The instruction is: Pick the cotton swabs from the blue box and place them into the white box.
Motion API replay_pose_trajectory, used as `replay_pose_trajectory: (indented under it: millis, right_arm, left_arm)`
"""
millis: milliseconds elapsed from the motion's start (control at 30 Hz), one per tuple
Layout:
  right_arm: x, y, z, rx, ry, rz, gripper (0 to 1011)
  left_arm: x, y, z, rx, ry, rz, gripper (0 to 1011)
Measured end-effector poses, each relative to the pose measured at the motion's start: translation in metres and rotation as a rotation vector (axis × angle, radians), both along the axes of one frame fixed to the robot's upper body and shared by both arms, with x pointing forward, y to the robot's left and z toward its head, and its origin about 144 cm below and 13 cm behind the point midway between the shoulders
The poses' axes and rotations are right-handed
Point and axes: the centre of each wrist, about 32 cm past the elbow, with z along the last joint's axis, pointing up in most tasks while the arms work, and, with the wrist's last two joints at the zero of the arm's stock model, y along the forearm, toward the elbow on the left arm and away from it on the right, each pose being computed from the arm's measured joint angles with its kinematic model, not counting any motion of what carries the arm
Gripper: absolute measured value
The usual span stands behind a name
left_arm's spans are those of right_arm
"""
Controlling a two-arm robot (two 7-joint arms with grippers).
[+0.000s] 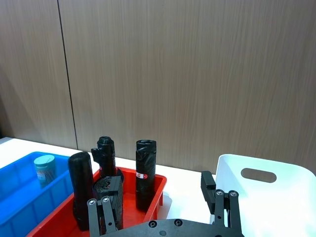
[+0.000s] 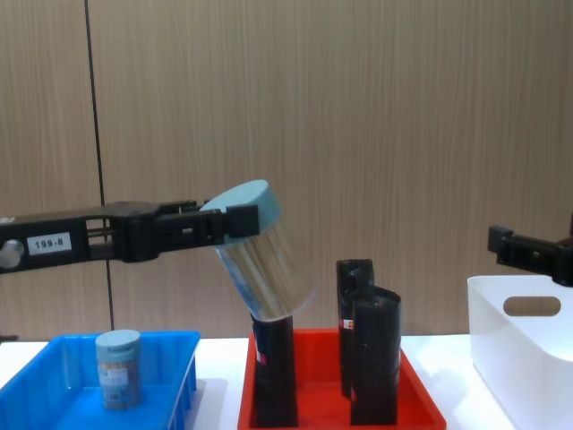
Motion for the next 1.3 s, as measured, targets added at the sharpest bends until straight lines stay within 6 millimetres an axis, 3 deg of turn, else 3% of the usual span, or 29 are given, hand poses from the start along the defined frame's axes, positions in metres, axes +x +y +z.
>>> replay_pose_trajectory:
  millis: [833,1300]
  right_arm:
    - [0.002,-0.005,0.005,-0.056,-0.036,0.066,1002]
    - [0.008,-0.017,0.025,-0.147,-0.041,0.252,1002]
  left_arm:
    - [0.004,0.000,-0.002,0.013,0.017,-0.019,668]
    - [0.004,0.000,-0.002,0.016,0.020,-0.021,669]
